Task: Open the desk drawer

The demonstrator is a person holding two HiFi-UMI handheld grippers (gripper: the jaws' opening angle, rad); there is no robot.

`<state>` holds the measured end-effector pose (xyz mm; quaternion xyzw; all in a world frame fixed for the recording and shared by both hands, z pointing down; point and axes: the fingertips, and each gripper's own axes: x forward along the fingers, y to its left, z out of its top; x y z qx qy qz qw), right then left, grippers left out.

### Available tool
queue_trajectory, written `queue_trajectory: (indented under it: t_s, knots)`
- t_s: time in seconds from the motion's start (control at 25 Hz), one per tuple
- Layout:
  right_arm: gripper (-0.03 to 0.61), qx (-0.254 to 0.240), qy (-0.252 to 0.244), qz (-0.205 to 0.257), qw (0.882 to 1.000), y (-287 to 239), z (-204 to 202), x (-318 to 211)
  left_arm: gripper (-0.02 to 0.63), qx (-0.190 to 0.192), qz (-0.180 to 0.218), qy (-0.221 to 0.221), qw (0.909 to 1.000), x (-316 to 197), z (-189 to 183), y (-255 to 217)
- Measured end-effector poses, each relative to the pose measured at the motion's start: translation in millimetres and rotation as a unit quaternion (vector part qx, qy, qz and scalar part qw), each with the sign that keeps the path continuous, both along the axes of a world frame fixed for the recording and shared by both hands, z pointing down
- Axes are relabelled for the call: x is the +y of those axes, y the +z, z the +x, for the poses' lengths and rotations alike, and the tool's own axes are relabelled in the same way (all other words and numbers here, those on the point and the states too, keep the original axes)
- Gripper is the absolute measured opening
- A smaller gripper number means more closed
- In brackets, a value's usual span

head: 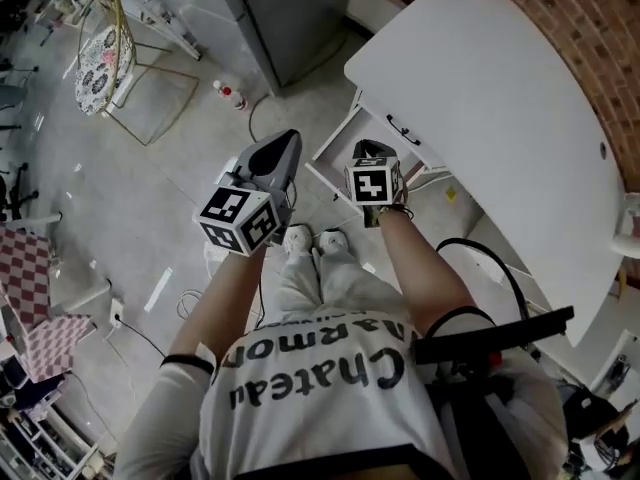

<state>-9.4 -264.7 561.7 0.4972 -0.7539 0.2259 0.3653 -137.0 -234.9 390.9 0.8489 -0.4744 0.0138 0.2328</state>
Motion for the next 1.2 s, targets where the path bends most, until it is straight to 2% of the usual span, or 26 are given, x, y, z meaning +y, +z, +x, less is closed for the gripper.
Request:
queue_trajectory:
  t_s: [0.12, 0.2, 0.4, 0.48, 0.56, 0.68, 0.8, 1.0, 1.2]
  knots:
    - [0.018, -0.069, -0.026, 0.050, 0.996, -86.4, -13.7, -32.8, 0.015, 0.037, 0.058, 0.014, 0.9975, -21.2, 12.6, -68.5]
    - [0.014, -0.121, -0.026, 0.094, 0.988, -153.1, -14.1, -56.7, 0.015, 0.054, 0.093, 0.026, 0.9939, -31.4, 19.8, -114.1]
    - [0.014, -0.250, -0.022, 0.160, 0.955, -301.2, 2.4, -56.8, 0.015, 0.019, 0.130, 0.016, 0.9913, -28.5, 26.6, -191.3]
    - [0.014, -0.266, -0.027, 0.201, 0.942, -353.3, 14.2, -55.0, 0.015, 0.015, 0.162, 0.013, 0.9866, -33.2, 31.0, -224.6]
    - [0.014, -0.267, -0.015, 0.233, 0.935, -387.0, 33.1, -47.9, 0.015, 0.021, 0.188, 0.019, 0.9817, -29.3, 38.3, -248.2]
    - [0.014, -0.271, 0.023, 0.265, 0.925, -416.3, 72.0, -37.5, 0.015, 0.022, 0.202, 0.039, 0.9783, -21.7, 50.6, -257.9]
    - [0.014, -0.257, 0.049, 0.293, 0.920, -433.0, 108.3, -33.0, 0.015, 0.014, 0.199, 0.035, 0.9792, -23.0, 50.9, -257.3]
    - [0.014, -0.193, 0.081, 0.294, 0.933, -410.8, 157.6, -23.2, 0.015, 0.006, 0.190, 0.008, 0.9817, -25.6, 41.1, -245.7]
    - [0.014, -0.184, 0.110, 0.271, 0.939, -382.8, 182.6, -17.4, 0.015, 0.020, 0.178, -0.005, 0.9838, -27.1, 36.9, -231.5]
